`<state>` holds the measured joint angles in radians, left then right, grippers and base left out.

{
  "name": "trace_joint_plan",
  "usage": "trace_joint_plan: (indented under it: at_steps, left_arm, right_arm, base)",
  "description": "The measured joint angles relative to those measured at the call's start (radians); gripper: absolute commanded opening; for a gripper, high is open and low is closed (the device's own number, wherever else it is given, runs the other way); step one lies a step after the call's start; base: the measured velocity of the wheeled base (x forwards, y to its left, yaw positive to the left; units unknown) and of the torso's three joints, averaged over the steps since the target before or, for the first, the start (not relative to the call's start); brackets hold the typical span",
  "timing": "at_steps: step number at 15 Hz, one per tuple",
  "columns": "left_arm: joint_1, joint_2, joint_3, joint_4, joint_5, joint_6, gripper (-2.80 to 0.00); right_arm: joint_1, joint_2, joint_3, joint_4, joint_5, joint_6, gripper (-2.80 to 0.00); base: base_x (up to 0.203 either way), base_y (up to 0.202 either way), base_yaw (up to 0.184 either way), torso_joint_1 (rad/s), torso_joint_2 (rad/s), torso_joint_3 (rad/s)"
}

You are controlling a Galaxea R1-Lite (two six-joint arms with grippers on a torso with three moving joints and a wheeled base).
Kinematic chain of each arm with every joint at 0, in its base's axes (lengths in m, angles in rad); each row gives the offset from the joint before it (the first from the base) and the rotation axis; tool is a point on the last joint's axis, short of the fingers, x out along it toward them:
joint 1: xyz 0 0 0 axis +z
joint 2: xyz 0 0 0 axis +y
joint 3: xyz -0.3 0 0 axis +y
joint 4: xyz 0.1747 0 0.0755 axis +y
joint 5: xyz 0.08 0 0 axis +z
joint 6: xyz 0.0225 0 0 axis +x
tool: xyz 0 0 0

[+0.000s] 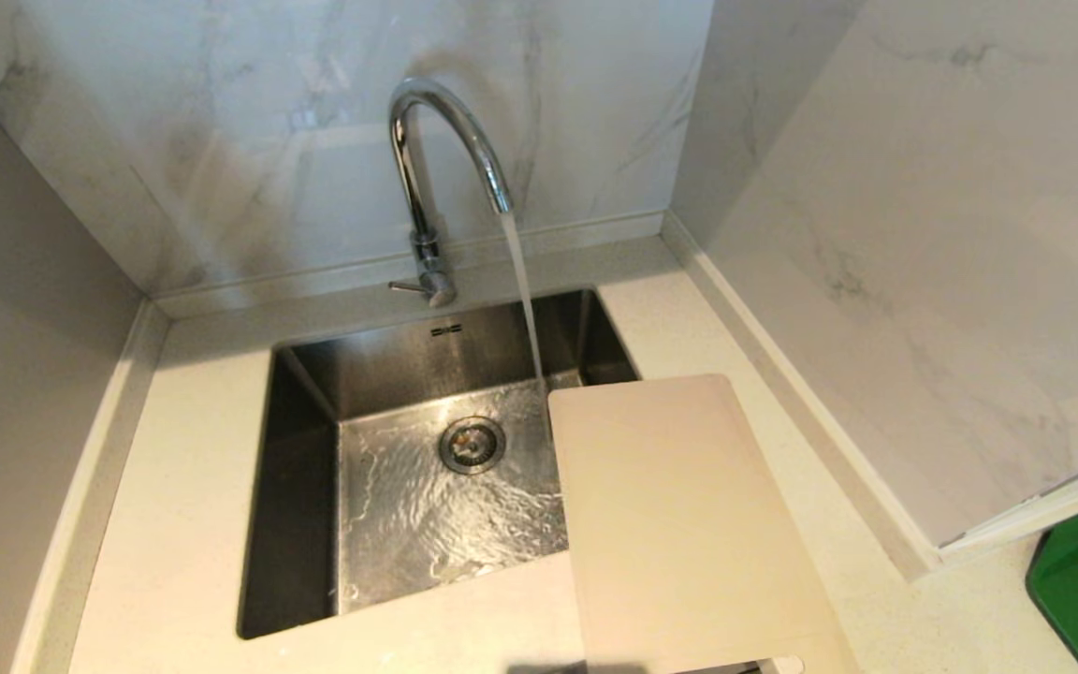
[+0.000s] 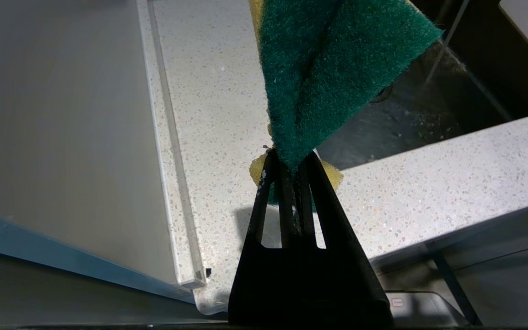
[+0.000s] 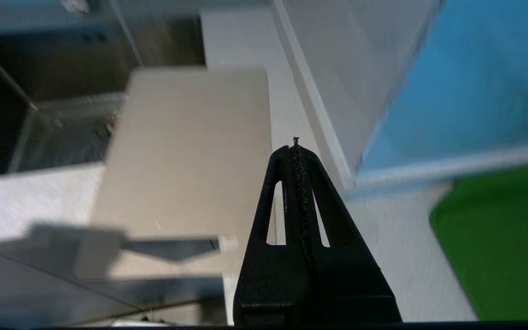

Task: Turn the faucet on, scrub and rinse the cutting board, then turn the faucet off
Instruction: Pick up the cutting board

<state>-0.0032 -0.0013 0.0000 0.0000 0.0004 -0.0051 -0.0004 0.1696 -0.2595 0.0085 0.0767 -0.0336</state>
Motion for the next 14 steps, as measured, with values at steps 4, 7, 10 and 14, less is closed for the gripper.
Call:
trace_joint_plan:
  at_steps: [4, 7, 10, 14]
  left_arm:
    - [-0.001, 0.0, 0.0, 0.001, 0.0, 0.0, -2.8]
    - [-0.001, 0.0, 0.0, 0.001, 0.0, 0.001, -2.8]
    - [-0.001, 0.0, 0.0, 0.002, 0.0, 0.0, -2.8]
    - [-0.001, 0.0, 0.0, 0.002, 0.0, 0.001, -2.8]
  right_arm:
    - [0.0, 0.267, -0.414, 0.07, 0.136, 0.015, -2.8]
    - [0.0, 0.448, -0.724, 0.285, 0.305, 0.024, -2.8]
    - [0.002, 0.635, -0.99, 0.607, 0.442, 0.021, -2.8]
    - [0.082, 0.873, -1.21, 1.052, 0.47, 0.007, -2.8]
  base:
    - [0.0, 0.0, 0.0, 0.0, 0.0, 0.0]
    - [0.0, 0.0, 0.0, 0.0, 0.0, 0.0]
    - [0.0, 0.0, 0.0, 0.0, 0.0, 0.0]
    - [0.0, 0.0, 0.0, 0.0, 0.0, 0.0]
